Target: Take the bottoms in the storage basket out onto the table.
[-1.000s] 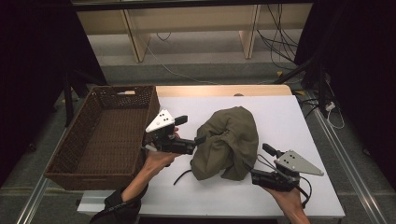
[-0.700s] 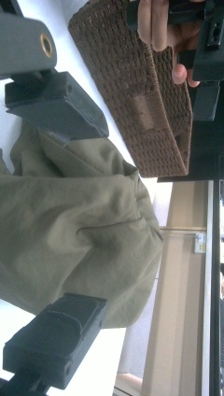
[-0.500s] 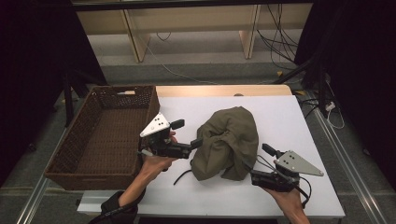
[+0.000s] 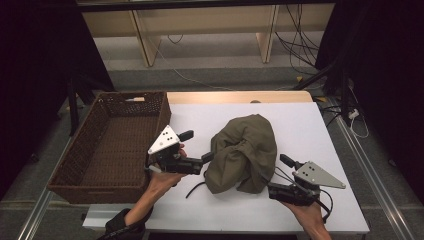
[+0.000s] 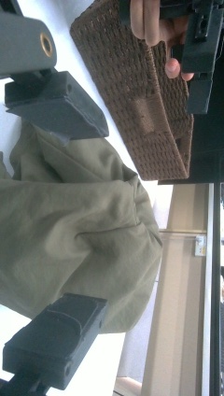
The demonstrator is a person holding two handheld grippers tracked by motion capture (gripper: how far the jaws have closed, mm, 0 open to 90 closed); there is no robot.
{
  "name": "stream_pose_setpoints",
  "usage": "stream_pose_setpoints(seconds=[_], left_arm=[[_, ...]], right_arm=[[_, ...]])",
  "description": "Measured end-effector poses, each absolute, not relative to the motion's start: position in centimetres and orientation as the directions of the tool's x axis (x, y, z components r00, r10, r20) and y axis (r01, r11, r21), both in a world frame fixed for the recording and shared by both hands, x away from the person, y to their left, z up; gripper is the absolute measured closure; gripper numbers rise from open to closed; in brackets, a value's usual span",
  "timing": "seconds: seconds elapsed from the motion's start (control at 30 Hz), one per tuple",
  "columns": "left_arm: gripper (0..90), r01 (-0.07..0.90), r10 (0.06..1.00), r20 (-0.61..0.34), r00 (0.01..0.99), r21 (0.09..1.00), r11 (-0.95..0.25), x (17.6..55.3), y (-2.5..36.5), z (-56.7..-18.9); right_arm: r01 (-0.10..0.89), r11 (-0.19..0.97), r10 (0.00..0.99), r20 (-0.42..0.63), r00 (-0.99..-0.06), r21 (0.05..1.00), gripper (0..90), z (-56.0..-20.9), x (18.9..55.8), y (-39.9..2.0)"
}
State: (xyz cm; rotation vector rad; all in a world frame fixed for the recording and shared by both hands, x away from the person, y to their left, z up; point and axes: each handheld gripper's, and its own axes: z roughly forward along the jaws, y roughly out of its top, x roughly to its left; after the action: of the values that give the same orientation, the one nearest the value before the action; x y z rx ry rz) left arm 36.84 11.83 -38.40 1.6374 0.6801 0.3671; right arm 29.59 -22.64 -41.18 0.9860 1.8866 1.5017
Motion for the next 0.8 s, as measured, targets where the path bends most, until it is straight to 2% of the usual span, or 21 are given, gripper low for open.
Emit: stream_pose_setpoints(seconds=[0.5, 0.8], left_arm=[[0.0, 0.179, 0.656, -0.102, 0.747, 0.983, -0.051, 35.5, 12.3, -39.3], [0.0, 0.188, 0.658, -0.103, 0.746, 0.98, -0.06, 34.9, 12.7, -39.8]], right_arm=[[0.214, 0.119, 0.801, 0.034, -0.598, 0.97, 15.3, -41.2, 29.5, -22.5], [0.216, 0.128, 0.799, 0.028, -0.601, 0.968, 15.3, -41.2, 29.5, -22.5]])
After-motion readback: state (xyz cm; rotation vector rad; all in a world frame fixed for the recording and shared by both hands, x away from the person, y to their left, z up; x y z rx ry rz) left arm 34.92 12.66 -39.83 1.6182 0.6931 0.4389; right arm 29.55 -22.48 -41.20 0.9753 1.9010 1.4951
